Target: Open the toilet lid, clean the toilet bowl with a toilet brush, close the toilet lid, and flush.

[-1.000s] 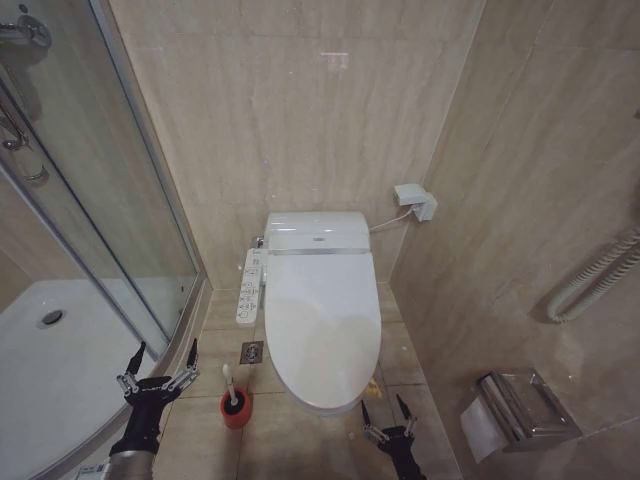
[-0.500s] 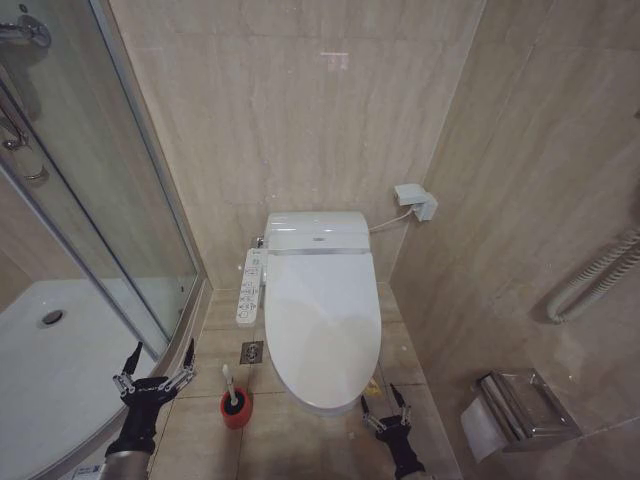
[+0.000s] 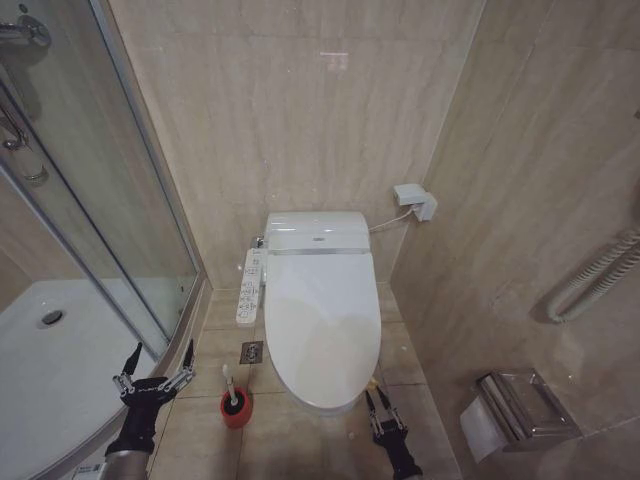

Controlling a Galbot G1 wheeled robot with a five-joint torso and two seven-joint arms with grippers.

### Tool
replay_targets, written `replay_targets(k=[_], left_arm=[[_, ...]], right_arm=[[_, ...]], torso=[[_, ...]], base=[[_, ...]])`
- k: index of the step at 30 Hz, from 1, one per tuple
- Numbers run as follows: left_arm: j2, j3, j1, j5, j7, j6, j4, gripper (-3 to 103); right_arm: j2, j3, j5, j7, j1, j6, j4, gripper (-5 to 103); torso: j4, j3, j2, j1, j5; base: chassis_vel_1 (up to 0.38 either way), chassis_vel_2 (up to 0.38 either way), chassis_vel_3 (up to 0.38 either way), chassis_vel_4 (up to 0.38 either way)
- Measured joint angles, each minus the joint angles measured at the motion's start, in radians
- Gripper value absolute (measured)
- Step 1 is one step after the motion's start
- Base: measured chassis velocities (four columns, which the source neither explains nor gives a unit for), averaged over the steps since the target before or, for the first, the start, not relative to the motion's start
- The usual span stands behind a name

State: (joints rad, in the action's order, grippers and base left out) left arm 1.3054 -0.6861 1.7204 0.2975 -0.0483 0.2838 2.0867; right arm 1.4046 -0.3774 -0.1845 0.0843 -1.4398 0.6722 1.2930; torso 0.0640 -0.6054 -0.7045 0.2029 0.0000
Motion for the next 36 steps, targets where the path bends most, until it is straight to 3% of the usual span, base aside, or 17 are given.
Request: replay_targets(k=[5,6,27,28,34,35,36], left_arm=[[-0.001,0.000,-0.001,0.000,0.000,0.000,-0.001,100],[-0.002,0.000,-0.001,0.001,0.000,0.001,-0.002,100],[0.005,0.009,-0.003,0.001,0.000,0.004,-0.001,100],[0.006,0.011,-0.002,0.000,0.000,0.004,-0.001,100],[0.010,0.012,0.001,-0.002,0.000,0.005,0.003,100],[0.010,0.010,0.002,-0.002,0.000,0.005,0.005,100],[0.010,0.008,0.003,-0.002,0.000,0.005,0.006,100]], right_arm=[[0.002,0.000,0.000,0.000,0.002,0.000,-0.003,37],[0.003,-0.001,-0.001,0.000,0.002,0.000,-0.003,14],[-0.004,-0.022,0.000,-0.003,-0.036,0.012,0.028,15],[-0.006,-0.023,0.000,-0.005,-0.036,0.012,0.029,21],[-0.013,-0.022,0.006,-0.010,-0.022,0.009,0.019,21],[-0.013,-0.020,0.010,-0.011,-0.017,0.009,0.012,48],[-0.013,-0.019,0.013,-0.011,-0.013,0.008,0.008,48]], torso=[[0.0001,0.000,0.000,0.000,0.0000],[0.0003,0.000,0.000,0.000,-0.0001],[0.0001,0.000,0.000,0.000,0.0000],[0.0001,0.000,0.000,0.000,0.0001],[0.0000,0.000,0.000,0.000,0.0000],[0.0000,0.000,0.000,0.000,0.0000],[0.0001,0.000,0.000,0.000,0.0001]], base=[[0.000,0.000,0.000,0.000],[0.000,0.000,0.000,0.000],[0.000,0.000,0.000,0.000],[0.000,0.000,0.000,0.000],[0.000,0.000,0.000,0.000],[0.000,0.000,0.000,0.000],[0.000,0.000,0.000,0.000]])
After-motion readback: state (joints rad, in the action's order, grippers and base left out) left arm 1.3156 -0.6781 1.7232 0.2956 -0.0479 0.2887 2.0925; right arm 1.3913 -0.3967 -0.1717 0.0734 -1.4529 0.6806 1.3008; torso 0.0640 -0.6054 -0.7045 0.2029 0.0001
